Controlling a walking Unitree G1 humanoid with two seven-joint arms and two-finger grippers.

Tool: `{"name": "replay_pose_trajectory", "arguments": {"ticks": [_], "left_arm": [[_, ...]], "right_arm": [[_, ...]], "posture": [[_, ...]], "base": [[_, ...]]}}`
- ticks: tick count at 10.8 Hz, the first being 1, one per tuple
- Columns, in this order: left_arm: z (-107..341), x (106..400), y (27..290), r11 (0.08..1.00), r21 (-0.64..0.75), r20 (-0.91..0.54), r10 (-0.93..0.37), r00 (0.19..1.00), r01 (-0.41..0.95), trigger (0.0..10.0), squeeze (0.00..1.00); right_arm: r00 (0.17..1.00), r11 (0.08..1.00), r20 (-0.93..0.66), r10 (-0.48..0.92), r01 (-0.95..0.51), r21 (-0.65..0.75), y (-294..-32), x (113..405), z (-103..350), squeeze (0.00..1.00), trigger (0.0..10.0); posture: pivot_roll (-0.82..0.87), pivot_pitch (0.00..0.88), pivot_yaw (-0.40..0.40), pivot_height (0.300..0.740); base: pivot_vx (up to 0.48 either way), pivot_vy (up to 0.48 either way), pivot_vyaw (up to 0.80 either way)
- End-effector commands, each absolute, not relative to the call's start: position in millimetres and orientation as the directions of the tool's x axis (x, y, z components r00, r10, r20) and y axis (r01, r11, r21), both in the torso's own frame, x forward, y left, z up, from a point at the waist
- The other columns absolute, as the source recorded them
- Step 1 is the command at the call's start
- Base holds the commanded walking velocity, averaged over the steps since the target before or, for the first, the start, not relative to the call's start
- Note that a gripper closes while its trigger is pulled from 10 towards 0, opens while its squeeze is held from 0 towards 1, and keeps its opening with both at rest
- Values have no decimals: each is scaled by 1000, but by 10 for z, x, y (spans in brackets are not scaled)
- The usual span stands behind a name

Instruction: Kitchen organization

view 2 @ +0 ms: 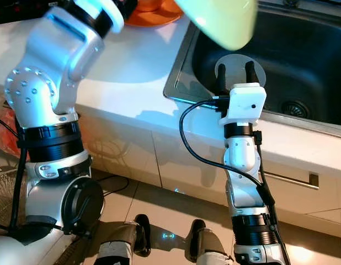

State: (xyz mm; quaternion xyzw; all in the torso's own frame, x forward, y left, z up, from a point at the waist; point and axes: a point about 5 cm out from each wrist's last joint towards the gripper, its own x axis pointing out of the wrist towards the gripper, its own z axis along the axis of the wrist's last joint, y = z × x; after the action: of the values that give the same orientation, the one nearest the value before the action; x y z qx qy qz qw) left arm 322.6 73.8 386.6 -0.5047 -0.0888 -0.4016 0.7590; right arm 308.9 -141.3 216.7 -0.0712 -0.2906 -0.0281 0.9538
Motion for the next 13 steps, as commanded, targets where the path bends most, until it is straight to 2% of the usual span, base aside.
{"name": "replay_pose_trajectory", "arguments": {"ticks": [1,13], "left_arm": [[3946,3177,679,170,-650,567,-540,622,740,10000,0],[3797,3211,581,212,-670,487,-597,637,711,10000,0]], "right_arm": [[846,987,533,-19,100,-124,-1438,3083,2090,0,10000],[846,988,533,-16,95,-121,-1422,3081,2089,0,10000]], "posture": [[100,261,39,740],[98,264,43,740]], "base": [[0,0,0],[0,0,0]]}}
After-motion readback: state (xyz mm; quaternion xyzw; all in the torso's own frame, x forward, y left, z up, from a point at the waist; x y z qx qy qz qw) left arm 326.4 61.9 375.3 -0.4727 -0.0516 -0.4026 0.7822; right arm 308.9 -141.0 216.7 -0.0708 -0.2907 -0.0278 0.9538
